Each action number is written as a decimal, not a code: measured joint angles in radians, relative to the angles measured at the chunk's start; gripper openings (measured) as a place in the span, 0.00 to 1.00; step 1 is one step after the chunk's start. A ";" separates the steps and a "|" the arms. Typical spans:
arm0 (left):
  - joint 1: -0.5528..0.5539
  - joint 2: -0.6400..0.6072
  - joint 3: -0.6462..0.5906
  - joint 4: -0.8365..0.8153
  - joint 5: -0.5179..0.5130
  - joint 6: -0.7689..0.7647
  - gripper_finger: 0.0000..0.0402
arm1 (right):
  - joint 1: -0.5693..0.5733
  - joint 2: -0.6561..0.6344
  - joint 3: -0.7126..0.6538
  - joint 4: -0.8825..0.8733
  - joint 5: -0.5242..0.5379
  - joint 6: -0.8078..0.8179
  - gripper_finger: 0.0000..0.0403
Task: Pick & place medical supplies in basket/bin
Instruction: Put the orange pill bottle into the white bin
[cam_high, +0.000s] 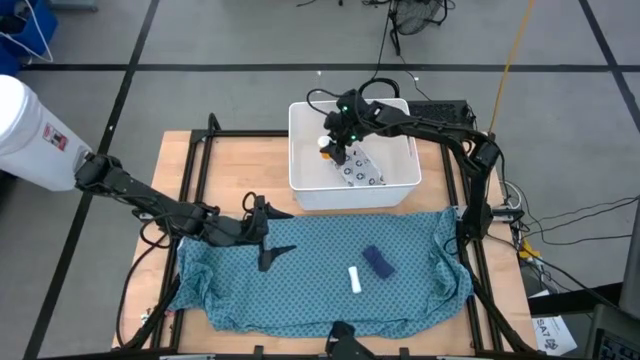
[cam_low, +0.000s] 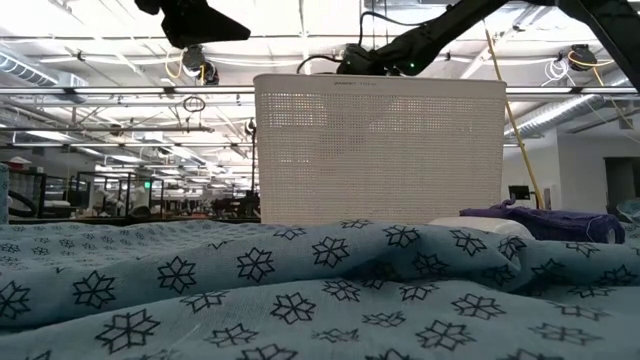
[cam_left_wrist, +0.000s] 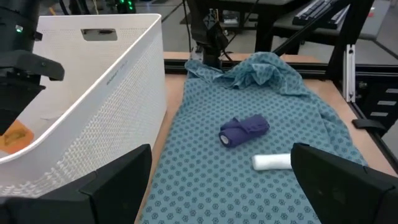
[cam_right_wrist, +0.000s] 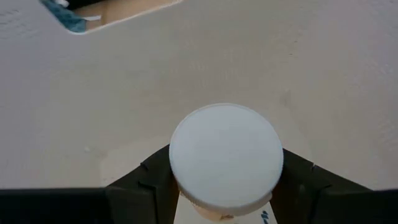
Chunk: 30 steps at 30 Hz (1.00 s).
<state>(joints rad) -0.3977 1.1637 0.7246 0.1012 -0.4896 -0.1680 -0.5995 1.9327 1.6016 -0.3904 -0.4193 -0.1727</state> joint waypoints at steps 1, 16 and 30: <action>0.000 0.000 0.000 -0.001 0.000 0.000 0.96 | 0.001 0.000 0.000 0.000 -0.001 -0.005 0.46; 0.000 0.000 0.000 -0.012 0.001 0.002 0.96 | 0.000 0.072 0.000 -0.008 -0.003 -0.008 0.46; -0.001 0.000 0.000 -0.024 0.002 -0.001 0.96 | 0.000 0.177 0.000 -0.003 -0.005 0.003 0.45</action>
<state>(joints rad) -0.3988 1.1641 0.7250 0.0769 -0.4873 -0.1692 -0.5999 2.1100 1.6014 -0.3930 -0.4240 -0.1692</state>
